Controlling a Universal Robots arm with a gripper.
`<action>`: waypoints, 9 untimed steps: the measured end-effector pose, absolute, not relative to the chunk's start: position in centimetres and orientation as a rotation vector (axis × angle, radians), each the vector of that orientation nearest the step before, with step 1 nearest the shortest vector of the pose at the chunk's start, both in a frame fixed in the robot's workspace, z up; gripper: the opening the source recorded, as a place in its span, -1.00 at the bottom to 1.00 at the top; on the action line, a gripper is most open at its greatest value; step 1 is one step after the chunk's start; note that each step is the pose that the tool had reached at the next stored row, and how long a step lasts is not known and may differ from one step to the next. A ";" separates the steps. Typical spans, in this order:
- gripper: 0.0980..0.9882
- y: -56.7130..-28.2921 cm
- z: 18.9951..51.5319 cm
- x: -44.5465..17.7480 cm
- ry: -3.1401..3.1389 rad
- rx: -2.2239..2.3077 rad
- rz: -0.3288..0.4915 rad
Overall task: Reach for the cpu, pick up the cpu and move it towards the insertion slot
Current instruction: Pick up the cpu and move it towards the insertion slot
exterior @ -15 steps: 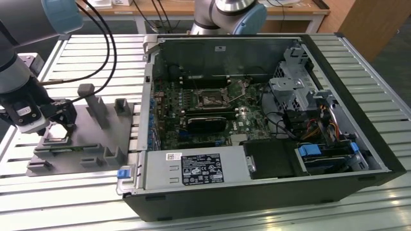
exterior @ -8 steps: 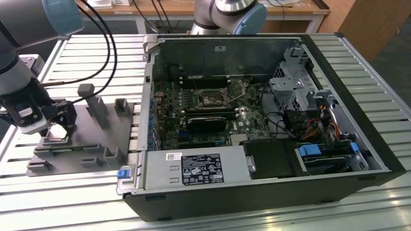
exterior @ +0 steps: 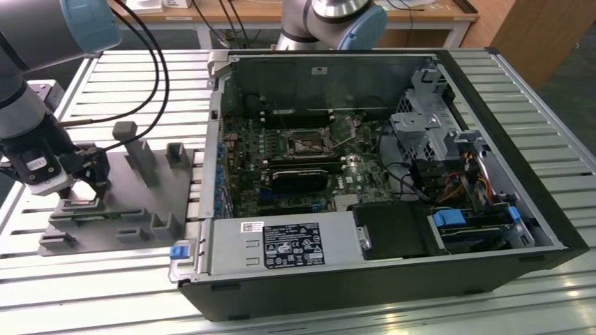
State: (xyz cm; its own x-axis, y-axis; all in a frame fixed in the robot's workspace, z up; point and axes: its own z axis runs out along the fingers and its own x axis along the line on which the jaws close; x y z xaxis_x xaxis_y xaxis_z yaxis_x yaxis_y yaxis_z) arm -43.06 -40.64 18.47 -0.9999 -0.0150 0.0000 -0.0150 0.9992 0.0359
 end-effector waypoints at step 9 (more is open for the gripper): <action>0.00 -40.6 18.4 -43.1 -3.141 0.024 -0.056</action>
State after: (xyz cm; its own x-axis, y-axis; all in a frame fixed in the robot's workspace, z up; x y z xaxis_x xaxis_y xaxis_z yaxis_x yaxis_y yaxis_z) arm -43.11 -40.59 18.37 -0.9999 -0.0150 0.0000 -0.0150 0.9992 0.0359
